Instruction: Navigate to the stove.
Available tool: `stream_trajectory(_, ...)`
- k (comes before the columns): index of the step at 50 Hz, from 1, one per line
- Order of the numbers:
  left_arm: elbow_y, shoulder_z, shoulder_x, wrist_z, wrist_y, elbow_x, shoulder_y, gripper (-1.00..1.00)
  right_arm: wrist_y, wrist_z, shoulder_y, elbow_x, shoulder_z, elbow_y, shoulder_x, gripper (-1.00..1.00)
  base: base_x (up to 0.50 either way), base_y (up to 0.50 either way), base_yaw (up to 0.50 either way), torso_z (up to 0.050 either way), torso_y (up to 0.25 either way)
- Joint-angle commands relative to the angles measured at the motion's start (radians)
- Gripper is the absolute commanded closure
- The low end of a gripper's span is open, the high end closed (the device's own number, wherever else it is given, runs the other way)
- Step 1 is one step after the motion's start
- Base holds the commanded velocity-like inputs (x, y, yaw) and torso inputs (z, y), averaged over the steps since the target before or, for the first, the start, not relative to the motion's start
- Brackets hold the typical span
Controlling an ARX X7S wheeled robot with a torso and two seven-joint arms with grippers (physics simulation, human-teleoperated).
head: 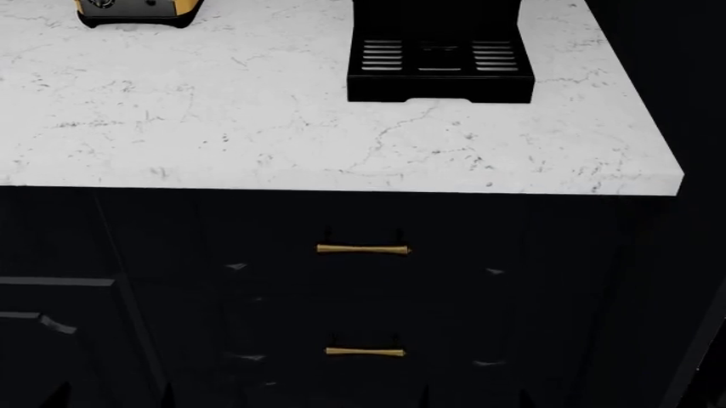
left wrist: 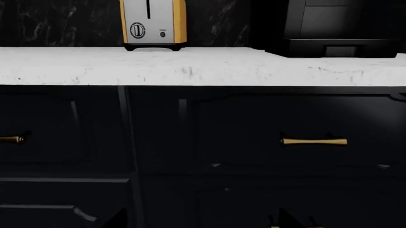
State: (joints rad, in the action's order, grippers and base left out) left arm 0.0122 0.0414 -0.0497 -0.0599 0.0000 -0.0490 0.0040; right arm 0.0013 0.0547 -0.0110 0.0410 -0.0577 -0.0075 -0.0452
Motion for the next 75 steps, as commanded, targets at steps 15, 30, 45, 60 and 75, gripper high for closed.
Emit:
stream_trajectory(15,0.006,0.026,-0.037,-0.061,0.011,-0.023,0.006,-1.0,-0.025,0.038,0.002,0.04,-0.043,-0.011,-0.04,-1.0,-0.23,0.11,0.0,0.0,0.0)
stream_trajectory(30,-0.003,0.05,-0.054,-0.088,0.031,-0.02,0.004,-1.0,-0.042,0.052,0.001,0.043,-0.071,0.003,-0.061,-1.0,-0.09,0.26,0.0,0.0,0.0)
stream_trajectory(45,-0.003,0.062,-0.068,-0.108,0.02,-0.039,-0.008,-1.0,-0.046,0.073,-0.011,0.055,-0.081,0.014,-0.073,-1.0,0.0,0.5,0.0,0.0,0.0)
stream_trajectory(60,0.002,0.07,-0.082,-0.123,0.023,-0.055,0.0,-1.0,-0.04,0.089,-0.007,0.063,-0.099,-0.002,-0.083,-1.0,0.0,0.5,0.0,0.0,0.0)
stream_trajectory(75,-0.005,0.084,-0.09,-0.138,0.023,-0.06,-0.005,-1.0,-0.045,0.103,-0.01,0.07,-0.109,0.011,-0.095,-1.0,0.0,0.5,0.0,0.0,0.0)
